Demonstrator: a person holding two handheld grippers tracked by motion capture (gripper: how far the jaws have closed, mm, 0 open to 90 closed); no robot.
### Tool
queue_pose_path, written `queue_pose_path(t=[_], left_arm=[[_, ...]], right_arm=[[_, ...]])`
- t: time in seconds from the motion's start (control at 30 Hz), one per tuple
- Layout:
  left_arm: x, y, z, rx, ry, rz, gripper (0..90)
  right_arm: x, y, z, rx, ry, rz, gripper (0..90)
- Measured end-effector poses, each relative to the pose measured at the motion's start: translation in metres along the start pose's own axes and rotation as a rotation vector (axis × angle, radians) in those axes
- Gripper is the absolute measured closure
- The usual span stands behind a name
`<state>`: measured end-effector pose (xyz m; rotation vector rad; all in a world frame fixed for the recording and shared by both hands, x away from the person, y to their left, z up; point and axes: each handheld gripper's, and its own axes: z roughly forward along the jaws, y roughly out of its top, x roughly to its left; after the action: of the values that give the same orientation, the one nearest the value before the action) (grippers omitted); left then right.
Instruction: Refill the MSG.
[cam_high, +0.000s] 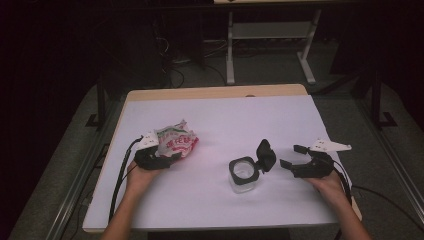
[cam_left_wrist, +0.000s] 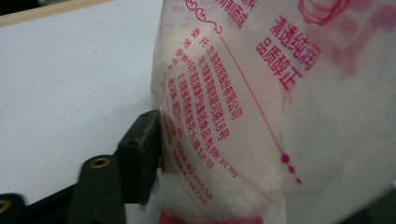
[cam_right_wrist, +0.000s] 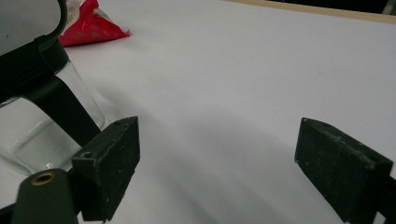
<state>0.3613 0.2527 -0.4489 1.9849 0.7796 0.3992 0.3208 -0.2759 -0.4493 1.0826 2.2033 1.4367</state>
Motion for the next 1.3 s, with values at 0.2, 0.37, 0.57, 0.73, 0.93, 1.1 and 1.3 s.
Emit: queue_pose_path(t=[0.2, 0.37, 0.57, 0.73, 0.93, 1.1, 1.3], left_arm=[[0.0, 0.002, -0.002, -0.002, 0.007, 0.006, 46.0], [0.002, 0.002, -0.005, -0.014, -0.012, -0.041, 48.3], [0.006, 0.005, -0.016, -0.014, -0.048, -0.078, 50.9], [0.006, 0.008, -0.027, -0.006, -0.077, -0.089, 52.2], [0.002, 0.013, -0.037, 0.005, -0.121, -0.116, 53.7], [-0.005, 0.028, -0.043, 0.042, -0.15, -0.069, 54.7], [-0.015, 0.049, -0.051, 0.067, -0.196, -0.028, 55.6]], right_arm=[[0.0, 0.0, 0.0, 0.001, -0.002, 0.0, 13.6], [-0.001, -0.001, -0.001, -0.002, -0.006, 0.004, 13.7], [-0.003, -0.002, -0.003, -0.004, -0.009, 0.008, 13.7], [-0.003, -0.002, -0.003, -0.004, -0.01, 0.006, 13.7], [-0.004, -0.002, -0.003, -0.006, -0.011, 0.009, 13.7], [-0.004, -0.002, -0.003, -0.005, -0.011, 0.01, 13.7], [-0.005, -0.003, -0.004, -0.008, -0.013, 0.013, 13.8]])
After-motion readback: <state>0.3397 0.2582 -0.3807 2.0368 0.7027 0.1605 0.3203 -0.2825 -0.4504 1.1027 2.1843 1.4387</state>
